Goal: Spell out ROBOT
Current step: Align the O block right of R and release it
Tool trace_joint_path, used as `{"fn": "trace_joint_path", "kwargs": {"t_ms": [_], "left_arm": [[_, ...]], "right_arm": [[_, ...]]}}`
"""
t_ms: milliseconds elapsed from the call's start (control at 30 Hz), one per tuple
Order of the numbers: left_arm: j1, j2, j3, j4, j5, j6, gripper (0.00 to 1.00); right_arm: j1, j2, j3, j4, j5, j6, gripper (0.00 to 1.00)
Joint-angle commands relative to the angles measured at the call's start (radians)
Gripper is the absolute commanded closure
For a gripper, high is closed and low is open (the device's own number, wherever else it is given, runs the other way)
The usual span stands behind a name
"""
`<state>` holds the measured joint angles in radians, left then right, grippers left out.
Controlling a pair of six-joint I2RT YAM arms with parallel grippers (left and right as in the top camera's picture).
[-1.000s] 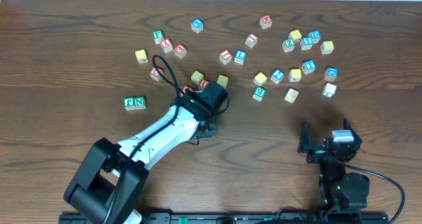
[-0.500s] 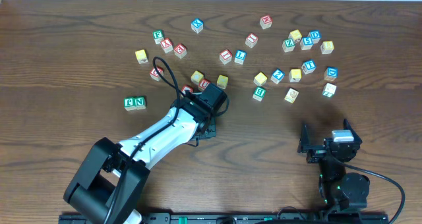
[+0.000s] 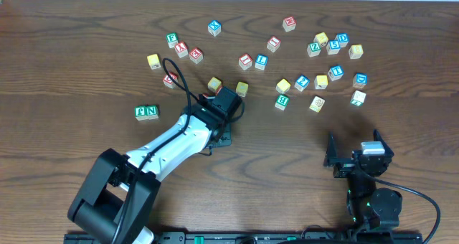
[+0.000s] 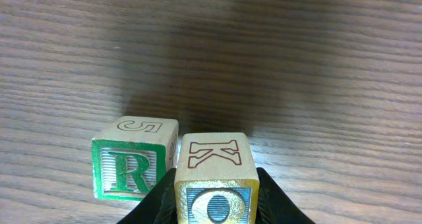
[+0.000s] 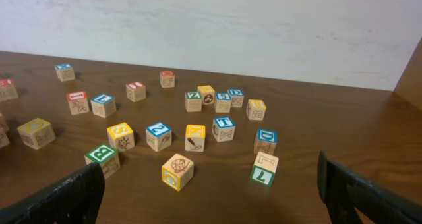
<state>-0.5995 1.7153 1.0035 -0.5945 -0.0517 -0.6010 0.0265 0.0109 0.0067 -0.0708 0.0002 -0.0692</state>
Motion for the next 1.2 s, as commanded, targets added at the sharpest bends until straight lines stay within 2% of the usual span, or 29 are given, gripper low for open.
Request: {"fn": "trace_joint_path", "kwargs": {"t_ms": [0, 100, 1167], "left_arm": [[0.013, 0.013, -0.016, 0.002, 0.016, 0.018, 0.92], [0.01, 0.013, -0.016, 0.014, 0.068, 0.021, 0.93], [0.007, 0.067, -0.01, 0.024, 0.06, 0.024, 0.93]], "right_arm": [[-0.006, -0.004, -0.001, -0.005, 0.009, 0.009, 0.01], [-0.006, -0.004, -0.001, -0.004, 0.009, 0.009, 0.01], [-0.006, -0.004, -0.001, -0.005, 0.009, 0.009, 0.01]]}}
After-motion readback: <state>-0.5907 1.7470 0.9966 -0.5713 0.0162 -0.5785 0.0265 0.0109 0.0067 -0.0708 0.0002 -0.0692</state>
